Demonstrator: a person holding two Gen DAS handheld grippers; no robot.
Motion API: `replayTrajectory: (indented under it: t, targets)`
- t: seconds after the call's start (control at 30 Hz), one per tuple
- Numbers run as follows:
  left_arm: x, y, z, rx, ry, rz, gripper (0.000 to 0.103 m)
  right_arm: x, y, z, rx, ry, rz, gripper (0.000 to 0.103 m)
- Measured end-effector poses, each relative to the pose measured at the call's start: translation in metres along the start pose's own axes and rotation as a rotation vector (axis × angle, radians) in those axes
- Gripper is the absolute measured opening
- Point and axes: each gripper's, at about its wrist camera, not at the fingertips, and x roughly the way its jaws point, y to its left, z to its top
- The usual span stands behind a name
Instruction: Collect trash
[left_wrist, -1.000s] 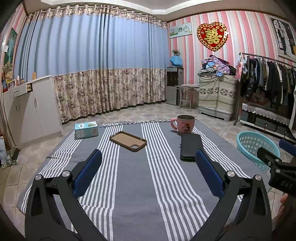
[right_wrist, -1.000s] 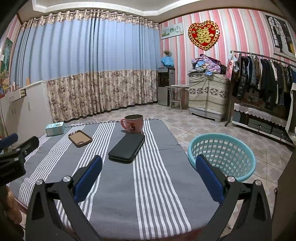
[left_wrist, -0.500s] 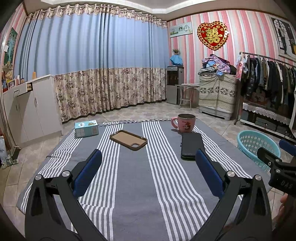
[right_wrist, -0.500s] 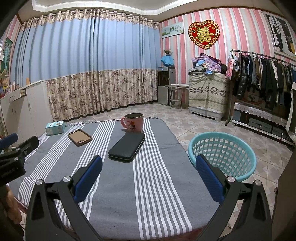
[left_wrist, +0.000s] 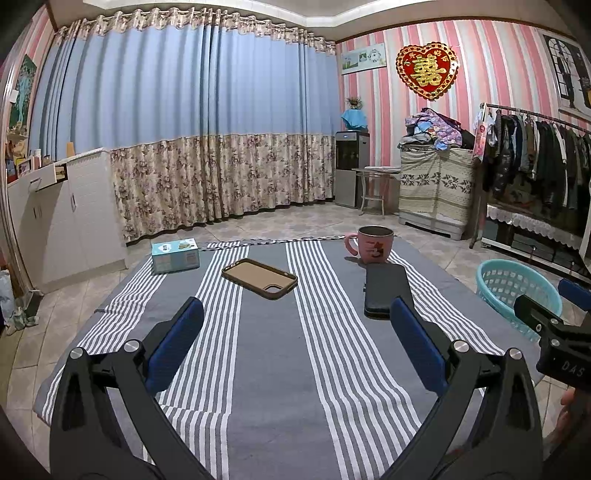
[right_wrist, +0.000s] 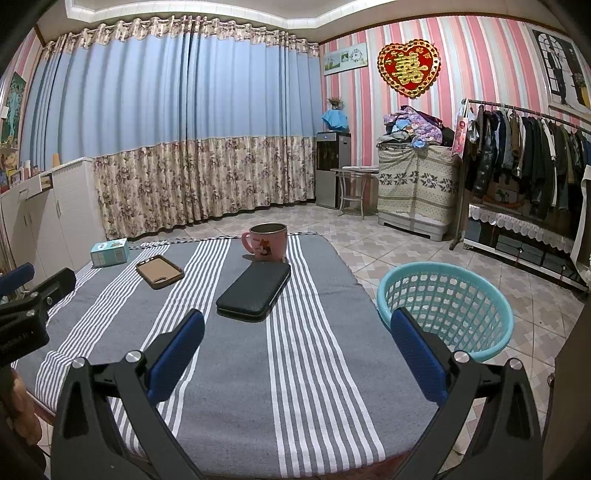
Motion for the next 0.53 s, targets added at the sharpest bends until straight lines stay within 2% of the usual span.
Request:
replayTrajectory:
  t: [0.53]
  targets:
    - [0.0002, 0.0026, 0.001, 0.001, 0.0, 0.006, 0.098, 0.0035, 0.0009, -0.0067, -0.005, 0.001, 0.001, 0.099]
